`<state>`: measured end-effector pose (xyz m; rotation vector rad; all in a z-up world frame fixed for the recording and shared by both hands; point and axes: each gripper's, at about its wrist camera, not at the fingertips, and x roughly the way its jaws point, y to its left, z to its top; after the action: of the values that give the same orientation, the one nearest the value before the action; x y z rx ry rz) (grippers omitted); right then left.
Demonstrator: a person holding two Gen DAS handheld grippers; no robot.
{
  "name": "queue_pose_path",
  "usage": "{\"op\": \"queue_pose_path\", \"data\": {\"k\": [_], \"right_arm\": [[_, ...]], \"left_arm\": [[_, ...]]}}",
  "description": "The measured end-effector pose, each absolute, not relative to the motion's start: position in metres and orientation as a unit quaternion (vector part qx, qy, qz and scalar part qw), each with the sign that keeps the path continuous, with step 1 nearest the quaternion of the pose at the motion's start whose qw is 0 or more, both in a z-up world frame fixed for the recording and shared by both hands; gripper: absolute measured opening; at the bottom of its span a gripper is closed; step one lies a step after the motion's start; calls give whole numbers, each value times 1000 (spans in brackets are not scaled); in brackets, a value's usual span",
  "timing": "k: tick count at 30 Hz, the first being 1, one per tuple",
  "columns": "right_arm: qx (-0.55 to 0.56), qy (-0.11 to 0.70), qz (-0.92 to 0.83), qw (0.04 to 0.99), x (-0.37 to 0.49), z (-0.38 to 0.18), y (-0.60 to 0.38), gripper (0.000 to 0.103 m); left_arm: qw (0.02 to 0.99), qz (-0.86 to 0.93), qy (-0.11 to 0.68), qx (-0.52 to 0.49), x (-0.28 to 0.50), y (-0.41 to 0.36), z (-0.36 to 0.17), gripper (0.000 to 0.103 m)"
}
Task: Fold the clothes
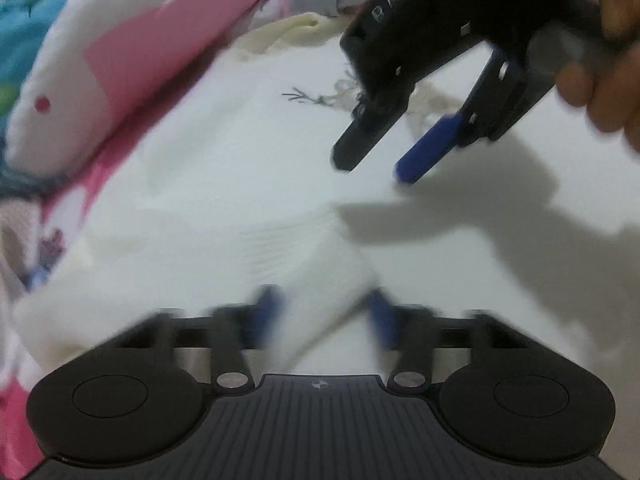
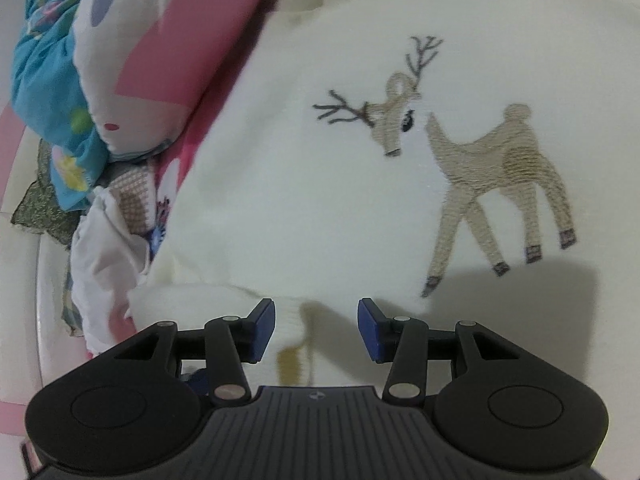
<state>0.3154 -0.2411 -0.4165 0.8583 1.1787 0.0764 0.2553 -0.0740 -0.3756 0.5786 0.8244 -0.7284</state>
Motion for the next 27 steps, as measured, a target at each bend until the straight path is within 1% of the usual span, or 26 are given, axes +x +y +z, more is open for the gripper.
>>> {"op": "queue_pose_path", "data": {"k": [1,3,5,7,9,13,15,17,20,21,26,27], "right_arm": [[390,538,32,746,315,-416,-243,48],[387,537,29,749,317,-416,-244,48],[384,536,26,751,319,-415,-245,48],[381,539,27,751,323,-416,-242,48],[385,542,33,747,330,-417,-238,48],[408,544,50,732,341,-423,-226,48],[421,544,56,724,346,-427,-220,48],[420,549,55,721,351,-431,-214,48],[406,552,58,726,356,-429,-204,49],[401,553,59,728,357,-428,-200,49],[378,557,65,736,364,-425,-185,49],[379,558,64,736,365,-426,-183,49]], "left_arm": [[821,-334,382,262,257,-71,-373,7],[856,-292,381,193,269,-50,-352,6],[891,-228,384,76,286,-11,-322,6],[913,-151,371,-80,297,57,-293,6],[906,-70,347,-233,307,124,-264,5],[868,73,259,-418,289,252,-259,5],[833,143,254,-471,280,300,-283,5],[794,181,263,-518,269,332,-318,5],[764,216,312,-522,260,350,-359,5],[759,213,312,-531,256,352,-362,5],[805,151,263,-510,249,348,-323,5],[808,153,271,-500,250,349,-325,5]]}}
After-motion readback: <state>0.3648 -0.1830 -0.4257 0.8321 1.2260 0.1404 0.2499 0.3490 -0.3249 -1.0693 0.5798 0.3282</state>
